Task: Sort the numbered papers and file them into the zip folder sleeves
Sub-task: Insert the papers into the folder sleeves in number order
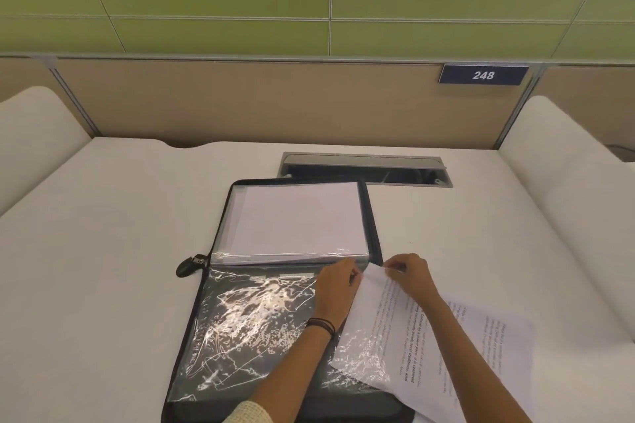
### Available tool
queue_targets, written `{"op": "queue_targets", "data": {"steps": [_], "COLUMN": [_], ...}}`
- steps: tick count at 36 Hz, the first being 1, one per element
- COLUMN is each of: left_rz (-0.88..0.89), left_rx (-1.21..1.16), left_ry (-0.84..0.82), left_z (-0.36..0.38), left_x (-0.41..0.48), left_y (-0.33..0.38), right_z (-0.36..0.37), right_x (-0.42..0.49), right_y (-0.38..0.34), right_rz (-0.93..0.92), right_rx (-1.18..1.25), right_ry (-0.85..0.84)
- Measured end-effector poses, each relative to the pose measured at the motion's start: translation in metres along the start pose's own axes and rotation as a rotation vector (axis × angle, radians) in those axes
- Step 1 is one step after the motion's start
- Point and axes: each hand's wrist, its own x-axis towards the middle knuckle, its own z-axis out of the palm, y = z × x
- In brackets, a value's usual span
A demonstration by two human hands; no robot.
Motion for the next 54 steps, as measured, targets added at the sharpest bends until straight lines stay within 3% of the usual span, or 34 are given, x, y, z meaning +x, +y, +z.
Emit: {"op": "queue_targets", "data": {"steps": [11, 20, 27, 35, 46, 54], "left_rz": [0.019, 0.045, 0.070, 0.104, 0.092, 0.107], "left_rx": [0.004, 0.000, -0.029, 0.018, 0.219, 0.328], "left_ry": [0.009, -0.016, -0.004, -0.107, -0.293, -0.314], "left_z": [0.000, -0.002, -0.006, -0.014, -0.022, -0.022], "left_x": [0.007, 0.007, 0.000, -0.009, -0.018, -0.021], "left_y": [-0.001, 0.000, -0.006, -0.014, -0.022, -0.019], "right_z": [0.002, 0.006, 0.020, 0.012, -0.025, -0.043], "right_x": [0.009, 0.013, 0.008, -0.009, -0.062, -0.086], "right_y": [-0.009, -0.023, -0.022, -0.010, 0.044, 0.070], "right_rz": [-0.035, -0.124, -0.090, -0.155, 0.153, 0.331], "right_rx": [-0.102, -0.205, -0.089, -0.054, -0.025, -0.133], "right_ry": [-0.100, -0.287, -0.024, 0.207, 0.513, 0.551]}}
